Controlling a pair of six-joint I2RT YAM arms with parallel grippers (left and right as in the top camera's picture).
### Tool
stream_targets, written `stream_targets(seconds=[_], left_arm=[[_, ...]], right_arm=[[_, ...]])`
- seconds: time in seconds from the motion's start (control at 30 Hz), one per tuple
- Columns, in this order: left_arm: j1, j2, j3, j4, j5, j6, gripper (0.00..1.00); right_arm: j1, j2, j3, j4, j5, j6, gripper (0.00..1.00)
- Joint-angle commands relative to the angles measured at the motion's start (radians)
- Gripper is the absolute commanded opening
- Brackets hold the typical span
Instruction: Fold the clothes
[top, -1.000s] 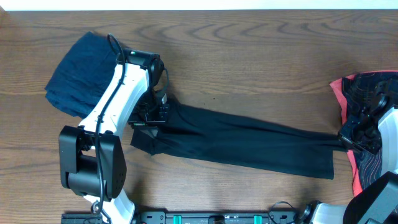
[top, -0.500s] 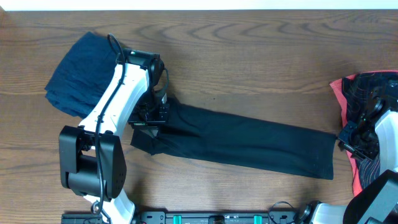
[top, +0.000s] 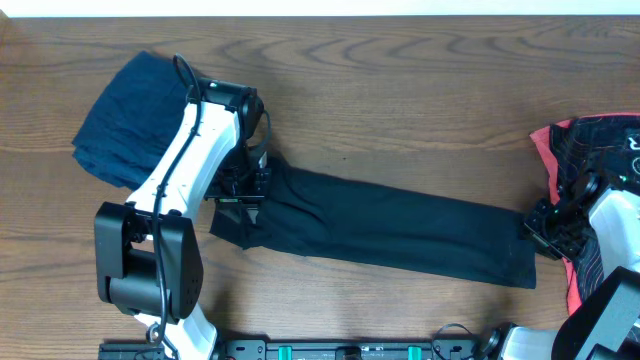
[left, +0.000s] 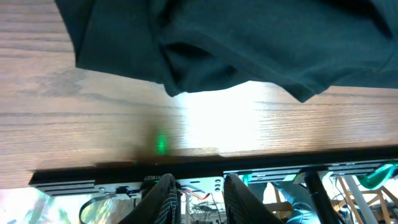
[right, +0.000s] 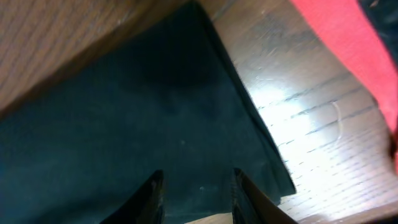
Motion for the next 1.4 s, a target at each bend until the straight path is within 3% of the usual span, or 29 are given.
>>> stream_targets(seconds=[0.0, 0.33, 0.6, 0.87, 1.0, 1.07, 1.23, 1.3, 1.37], left_arm=[[0.01, -0.015, -0.002, -0.003, -0.024, 0.016, 0.31], [0.009, -0.015, -0.002, 0.104, 0.018, 0.013, 0.35], [0.009, -0.015, -0.002, 0.139, 0.018, 0.013, 0.36], [0.009, -0.015, -0.002, 0.161, 0.018, 0.013, 0.36], [0.009, -0.015, -0.002, 0.164, 0.018, 0.013, 0.36], [0.009, -0.015, -0.002, 0.171, 0.018, 0.013, 0.37], [0.009, -0.015, -0.002, 0.187, 0.018, 0.013, 0.37], [0.009, -0.015, -0.002, 0.186, 0.018, 0.013, 0.37], [0.009, -0.015, -0.002, 0.183, 0.018, 0.013, 0.37]], right_arm=[[0.009, -0.01, -0.002, 0.013, -0.037, -0.017, 0.33], [-0.035, -0.009, -0.02, 0.069, 0.06, 0.063, 0.51], [-0.107, 0.006, -0.046, 0.1, 0.051, 0.013, 0.52], [-0.114, 0.006, -0.233, 0.3, 0.032, -0.028, 0.56], [-0.127, 0.006, -0.275, 0.311, 0.024, -0.048, 0.55], [-0.127, 0.006, -0.286, 0.322, 0.001, -0.05, 0.48], [-0.127, 0.006, -0.301, 0.364, -0.106, -0.088, 0.13], [-0.13, 0.006, -0.301, 0.363, -0.102, -0.087, 0.04], [-0.139, 0.003, -0.292, 0.353, -0.102, -0.068, 0.01]])
